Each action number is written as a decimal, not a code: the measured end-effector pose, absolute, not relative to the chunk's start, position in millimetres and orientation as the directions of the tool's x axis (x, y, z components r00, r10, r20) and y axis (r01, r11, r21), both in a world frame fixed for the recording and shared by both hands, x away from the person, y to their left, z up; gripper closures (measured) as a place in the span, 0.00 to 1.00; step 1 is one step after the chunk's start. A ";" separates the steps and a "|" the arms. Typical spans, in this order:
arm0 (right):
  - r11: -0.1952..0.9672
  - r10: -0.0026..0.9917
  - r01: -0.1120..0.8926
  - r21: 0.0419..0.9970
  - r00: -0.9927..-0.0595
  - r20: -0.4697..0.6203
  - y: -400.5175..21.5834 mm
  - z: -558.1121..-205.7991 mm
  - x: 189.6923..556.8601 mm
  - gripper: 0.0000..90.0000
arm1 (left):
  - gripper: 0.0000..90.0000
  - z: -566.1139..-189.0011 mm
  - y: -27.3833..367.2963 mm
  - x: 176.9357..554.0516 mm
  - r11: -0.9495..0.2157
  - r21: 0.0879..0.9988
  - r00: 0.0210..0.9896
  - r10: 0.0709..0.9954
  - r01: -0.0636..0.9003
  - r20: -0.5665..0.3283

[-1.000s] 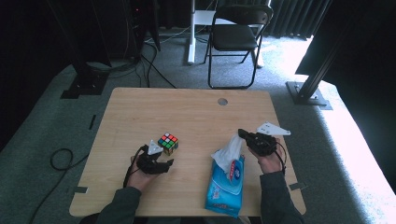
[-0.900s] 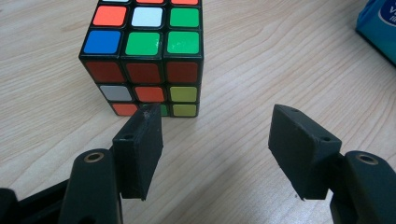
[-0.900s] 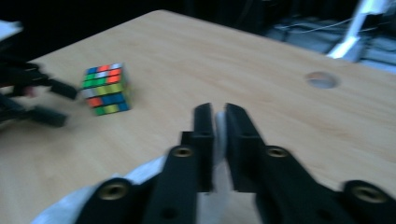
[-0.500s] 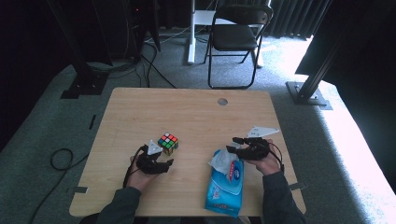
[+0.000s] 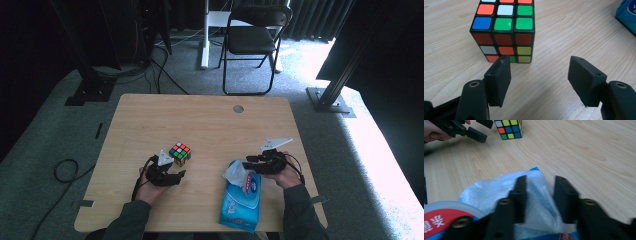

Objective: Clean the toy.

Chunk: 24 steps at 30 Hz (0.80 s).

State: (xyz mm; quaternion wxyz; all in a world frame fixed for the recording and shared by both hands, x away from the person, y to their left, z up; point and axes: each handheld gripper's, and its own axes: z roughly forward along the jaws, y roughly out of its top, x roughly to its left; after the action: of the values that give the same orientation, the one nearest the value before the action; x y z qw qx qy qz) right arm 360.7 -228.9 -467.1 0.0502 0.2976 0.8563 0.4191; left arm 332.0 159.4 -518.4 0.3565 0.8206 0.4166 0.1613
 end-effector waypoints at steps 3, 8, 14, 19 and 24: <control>0.469 0.552 0.456 0.756 -0.820 0.152 -230.3 -465.9 359.9 0.93 | 0.39 -518.7 159.0 332.1 -0.400 0.719 0.600 0.799 0.569 -0.030; 0.450 0.579 0.437 0.779 -0.807 0.117 -230.5 -462.2 358.5 0.99 | 0.39 -518.9 159.3 332.4 -0.399 0.717 0.599 0.800 0.571 -0.031; 0.422 0.626 0.414 0.807 -0.777 0.072 -229.2 -459.0 358.7 0.99 | 0.39 -519.2 159.1 332.5 -0.399 0.717 0.599 0.800 0.571 -0.031; 0.381 0.669 0.415 0.826 -0.740 0.063 -234.9 -457.4 360.3 0.99 | 0.39 -519.4 159.0 332.6 -0.397 0.718 0.597 0.802 0.572 -0.033; 0.340 0.712 0.422 0.840 -0.699 0.062 -242.6 -457.1 362.8 0.99 | 0.39 -519.7 158.6 332.5 -0.400 0.716 0.598 0.801 0.573 -0.031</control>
State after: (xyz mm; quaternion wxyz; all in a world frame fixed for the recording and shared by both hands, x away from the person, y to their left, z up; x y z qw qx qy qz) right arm 362.8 -242.6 -457.1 0.1603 0.3531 0.8028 0.4529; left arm 332.5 158.6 -519.7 0.3539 0.8209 0.4182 0.1611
